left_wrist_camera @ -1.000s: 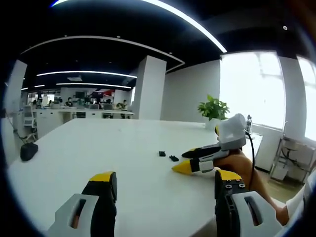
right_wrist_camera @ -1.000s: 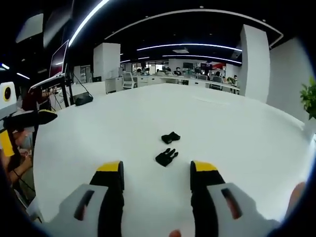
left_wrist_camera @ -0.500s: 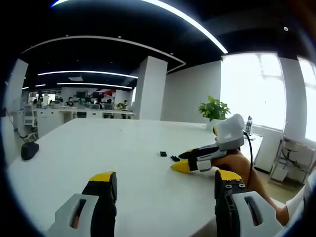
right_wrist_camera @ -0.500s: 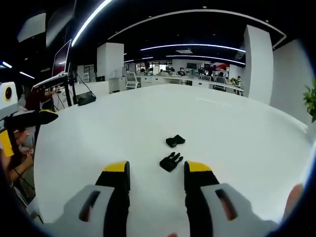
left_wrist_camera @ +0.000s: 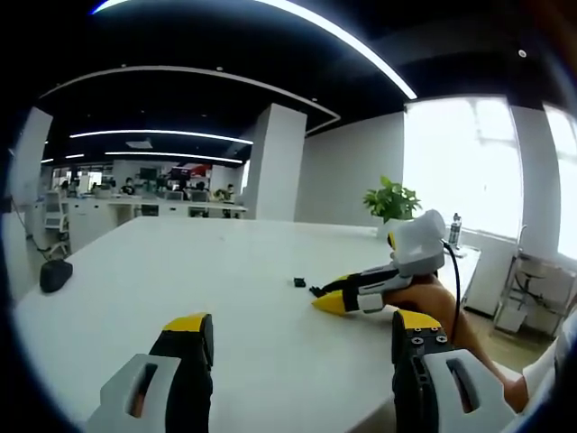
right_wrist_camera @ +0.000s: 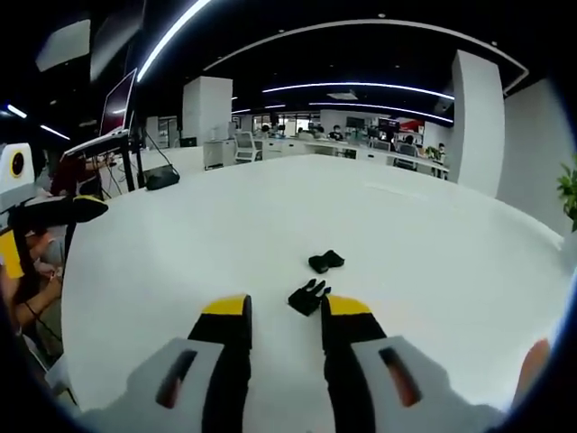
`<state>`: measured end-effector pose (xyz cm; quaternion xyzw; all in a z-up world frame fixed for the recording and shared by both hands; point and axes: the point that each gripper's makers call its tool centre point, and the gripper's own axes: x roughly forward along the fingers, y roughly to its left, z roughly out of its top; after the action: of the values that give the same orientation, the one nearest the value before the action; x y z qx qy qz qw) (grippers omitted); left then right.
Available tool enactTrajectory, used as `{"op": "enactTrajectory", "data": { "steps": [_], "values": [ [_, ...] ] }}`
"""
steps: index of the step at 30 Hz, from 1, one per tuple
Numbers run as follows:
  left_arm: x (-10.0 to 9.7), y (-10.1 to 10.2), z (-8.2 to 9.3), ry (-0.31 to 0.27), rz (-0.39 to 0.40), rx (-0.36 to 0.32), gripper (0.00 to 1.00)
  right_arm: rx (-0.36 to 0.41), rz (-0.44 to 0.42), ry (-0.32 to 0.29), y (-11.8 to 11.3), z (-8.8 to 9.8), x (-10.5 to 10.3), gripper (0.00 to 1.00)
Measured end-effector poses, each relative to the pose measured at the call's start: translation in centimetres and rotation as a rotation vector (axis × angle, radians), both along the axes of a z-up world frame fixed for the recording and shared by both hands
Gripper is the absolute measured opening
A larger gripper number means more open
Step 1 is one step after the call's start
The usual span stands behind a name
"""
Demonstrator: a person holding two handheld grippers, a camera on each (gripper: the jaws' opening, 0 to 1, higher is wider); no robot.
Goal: Snap the two parts of the plastic buckle together until the buckle closes and remains connected.
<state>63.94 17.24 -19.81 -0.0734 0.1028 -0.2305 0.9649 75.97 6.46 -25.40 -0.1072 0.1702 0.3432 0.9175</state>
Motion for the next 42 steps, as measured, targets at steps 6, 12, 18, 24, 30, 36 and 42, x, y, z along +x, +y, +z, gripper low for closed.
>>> {"op": "enactTrajectory", "data": {
  "steps": [6, 12, 18, 24, 30, 36, 42],
  "values": [
    [-0.06, 0.10, 0.08, -0.002, 0.000, -0.002, 0.83, -0.004, 0.011, -0.008, 0.17, 0.04, -0.19, 0.24],
    [-0.08, 0.06, -0.01, 0.001, -0.002, -0.001, 0.83, -0.008, 0.017, -0.012, 0.17, 0.11, -0.23, 0.20],
    [-0.07, 0.14, -0.06, 0.003, 0.000, -0.001, 0.83, -0.013, 0.027, -0.020, 0.11, 0.12, -0.35, 0.16],
    [-0.01, 0.14, -0.14, 0.008, -0.001, -0.001, 0.82, -0.014, 0.040, -0.029, 0.23, 0.21, -0.53, 0.13],
    [-0.02, 0.11, -0.26, 0.013, -0.002, -0.001, 0.82, -0.012, 0.040, -0.034, 0.16, 0.30, -0.54, 0.13],
    [0.01, 0.19, -0.43, 0.021, -0.002, 0.001, 0.82, -0.012, 0.046, -0.041, 0.09, 0.38, -0.73, 0.12],
    [0.02, 0.27, -0.61, 0.030, -0.003, 0.003, 0.82, -0.025, 0.049, -0.050, -0.13, 0.33, -1.00, 0.12]
  ]
}}
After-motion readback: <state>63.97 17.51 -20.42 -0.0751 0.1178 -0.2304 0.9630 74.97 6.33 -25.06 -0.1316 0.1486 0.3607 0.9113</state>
